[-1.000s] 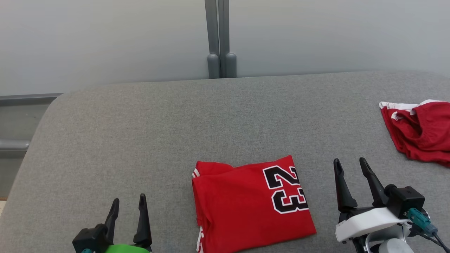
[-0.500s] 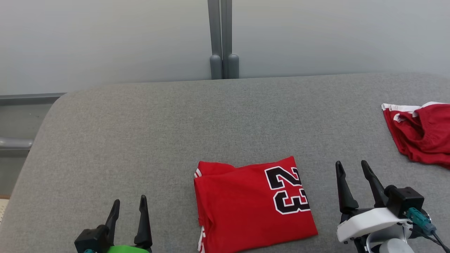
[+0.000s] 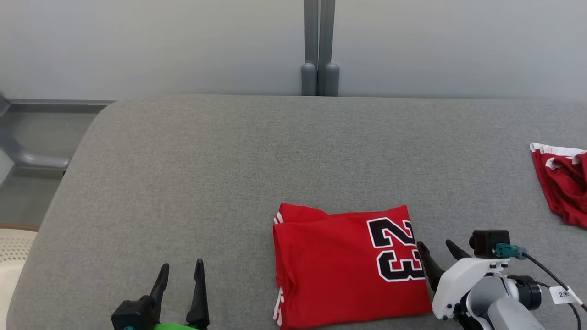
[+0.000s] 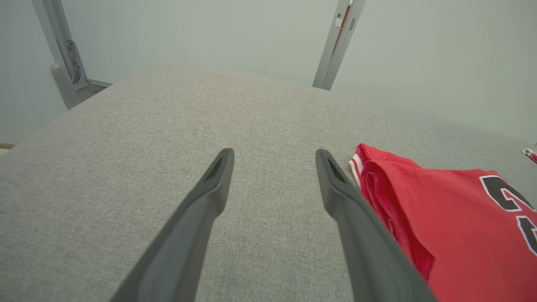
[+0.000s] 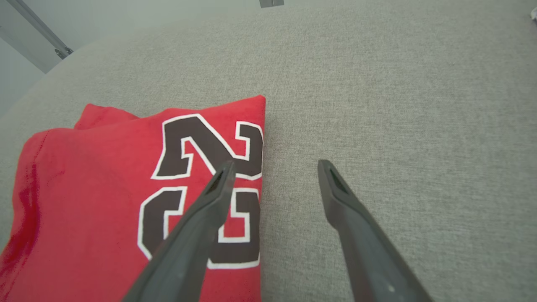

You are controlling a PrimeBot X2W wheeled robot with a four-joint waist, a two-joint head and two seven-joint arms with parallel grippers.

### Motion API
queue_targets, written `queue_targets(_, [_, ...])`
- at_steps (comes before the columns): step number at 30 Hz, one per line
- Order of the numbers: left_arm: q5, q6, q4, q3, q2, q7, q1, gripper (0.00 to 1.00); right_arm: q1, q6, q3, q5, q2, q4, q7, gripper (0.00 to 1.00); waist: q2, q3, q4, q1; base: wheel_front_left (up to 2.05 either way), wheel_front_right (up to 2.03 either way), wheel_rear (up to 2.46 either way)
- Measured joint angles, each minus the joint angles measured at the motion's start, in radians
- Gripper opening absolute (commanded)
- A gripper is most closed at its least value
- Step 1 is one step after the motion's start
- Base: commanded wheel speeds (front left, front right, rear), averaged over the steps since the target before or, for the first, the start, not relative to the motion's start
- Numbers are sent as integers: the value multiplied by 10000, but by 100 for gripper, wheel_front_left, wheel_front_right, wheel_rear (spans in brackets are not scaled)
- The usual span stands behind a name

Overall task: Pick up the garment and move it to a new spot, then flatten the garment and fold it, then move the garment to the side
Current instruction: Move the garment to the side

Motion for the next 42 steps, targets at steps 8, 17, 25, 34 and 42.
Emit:
queue_targets(8, [102, -52, 10, -15, -59, -2, -23, 100, -645, -2, 556, 648, -209, 1317, 13, 100, 0, 348, 570, 0, 0, 0, 0])
queue_targets(17, [192, -105, 35, 79, -121, 0, -96, 100, -1392, -2, 1300, 1338, -142, 2103, -48, 36, 0, 707, 884, 0, 0, 0, 0])
queue_targets(25, [284, -176, -58, 263, -186, -2, -98, 100, -1806, 6, 1668, 1553, -424, 2153, -470, 0, 0, 732, 470, 0, 0, 0, 0])
queue_targets(34, [531, -259, -259, 334, -236, -2, -135, 100, -2139, 6, 1388, 1572, -1365, 1871, -598, 0, 0, 794, -690, 0, 0, 0, 0])
queue_targets(42, [754, -357, -316, 274, -190, -2, -546, 100, -2519, 4, 821, 1400, -1718, 1461, -675, 0, 0, 1047, -2210, 0, 0, 0, 0])
